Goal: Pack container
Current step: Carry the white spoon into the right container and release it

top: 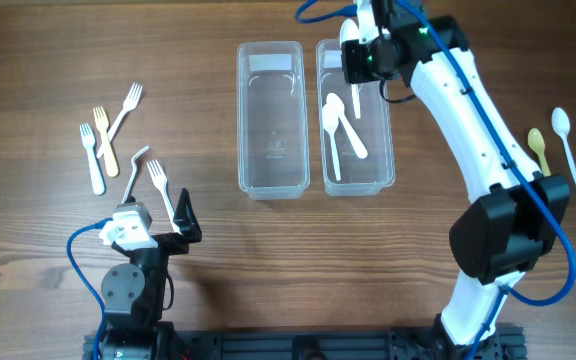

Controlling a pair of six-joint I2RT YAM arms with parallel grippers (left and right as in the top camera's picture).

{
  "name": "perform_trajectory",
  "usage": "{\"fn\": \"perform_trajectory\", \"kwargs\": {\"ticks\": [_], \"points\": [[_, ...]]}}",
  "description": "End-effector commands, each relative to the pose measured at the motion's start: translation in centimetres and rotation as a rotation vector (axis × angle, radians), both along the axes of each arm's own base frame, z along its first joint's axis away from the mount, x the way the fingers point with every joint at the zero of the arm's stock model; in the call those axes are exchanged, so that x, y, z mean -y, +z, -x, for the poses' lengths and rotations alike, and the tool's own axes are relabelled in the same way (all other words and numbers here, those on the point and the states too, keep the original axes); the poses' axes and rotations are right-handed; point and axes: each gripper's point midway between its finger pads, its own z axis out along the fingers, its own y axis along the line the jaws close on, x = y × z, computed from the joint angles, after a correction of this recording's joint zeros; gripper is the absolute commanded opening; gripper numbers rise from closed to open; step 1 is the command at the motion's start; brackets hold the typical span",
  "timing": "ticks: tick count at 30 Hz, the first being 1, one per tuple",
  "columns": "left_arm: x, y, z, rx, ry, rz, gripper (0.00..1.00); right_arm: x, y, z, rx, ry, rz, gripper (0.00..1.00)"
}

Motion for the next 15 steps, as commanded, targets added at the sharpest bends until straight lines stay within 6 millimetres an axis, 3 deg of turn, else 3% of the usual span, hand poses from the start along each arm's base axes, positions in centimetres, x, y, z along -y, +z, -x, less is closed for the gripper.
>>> {"fn": "perform_trajectory", "kwargs": {"ticks": [1, 9, 12, 15], "points": [[-0.2, -0.1, 0.0, -0.003, 0.01, -0.009, 1.0, 0.0, -2.8, 0.5, -0.054, -0.019, 0.004, 0.08], [-0.2, -0.1, 0.0, -0.003, 0.01, -0.009, 1.0, 0.6, -7.9, 2.3, -0.128, -0.023, 0.025, 0.13], [-0.2, -0.1, 0.0, -0.003, 0.01, -0.009, 1.0, 0.7, -9.3, 2.7, -0.138, -0.023, 0.027, 0.25], [-0.2, -0.1, 0.0, -0.003, 0.01, -0.009, 1.0, 0.4, -9.3, 2.7, -0.134, -0.008, 0.015, 0.38]]}}
